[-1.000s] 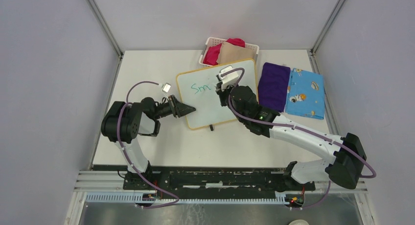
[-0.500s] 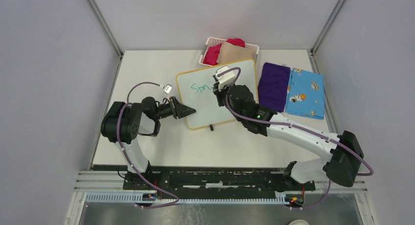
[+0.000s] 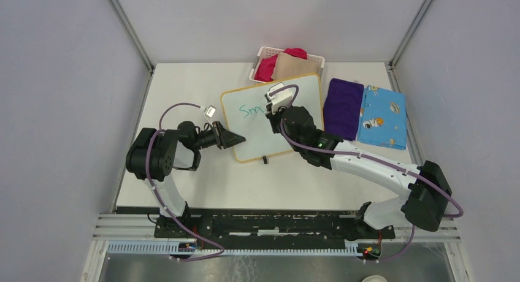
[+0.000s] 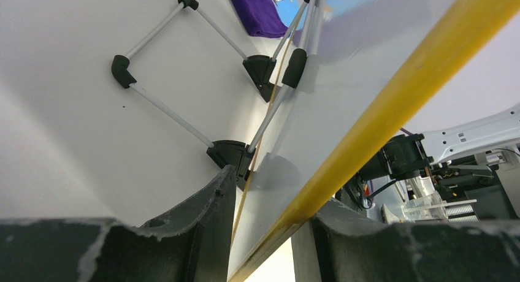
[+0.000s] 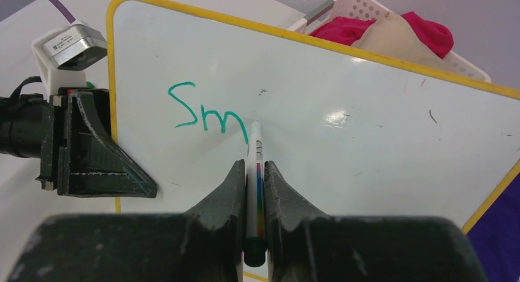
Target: Write a sentence on the whiteboard
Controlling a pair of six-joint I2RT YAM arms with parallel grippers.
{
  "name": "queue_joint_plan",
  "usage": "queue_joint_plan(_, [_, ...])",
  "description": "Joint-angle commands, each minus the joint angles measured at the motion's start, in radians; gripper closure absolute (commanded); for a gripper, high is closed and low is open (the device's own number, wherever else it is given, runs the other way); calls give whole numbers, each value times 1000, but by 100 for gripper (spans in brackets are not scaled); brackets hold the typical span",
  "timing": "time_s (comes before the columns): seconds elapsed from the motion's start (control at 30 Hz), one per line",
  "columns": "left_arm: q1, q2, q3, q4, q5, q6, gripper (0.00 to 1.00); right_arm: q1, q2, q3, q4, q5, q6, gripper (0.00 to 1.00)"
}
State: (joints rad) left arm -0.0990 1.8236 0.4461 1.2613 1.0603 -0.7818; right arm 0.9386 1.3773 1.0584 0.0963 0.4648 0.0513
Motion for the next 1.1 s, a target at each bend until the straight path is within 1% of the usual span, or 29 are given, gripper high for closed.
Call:
queue_joint_plan(0.0, [-6, -30, 23, 5, 18, 61, 57, -12, 5, 26, 46, 35, -7, 100])
queue_joint_plan(0.37, [-5, -33, 25, 0, 18, 62, 58, -21, 21, 11, 46, 18, 0, 100])
queue_joint_plan(0.73, [-5, -34, 27, -8, 15, 65, 58, -20, -2, -48, 45, 21, 20, 100])
queue_joint_plan(1.07, [-7, -39, 30, -35, 14, 81, 58, -24, -43, -69, 50, 40, 22, 100])
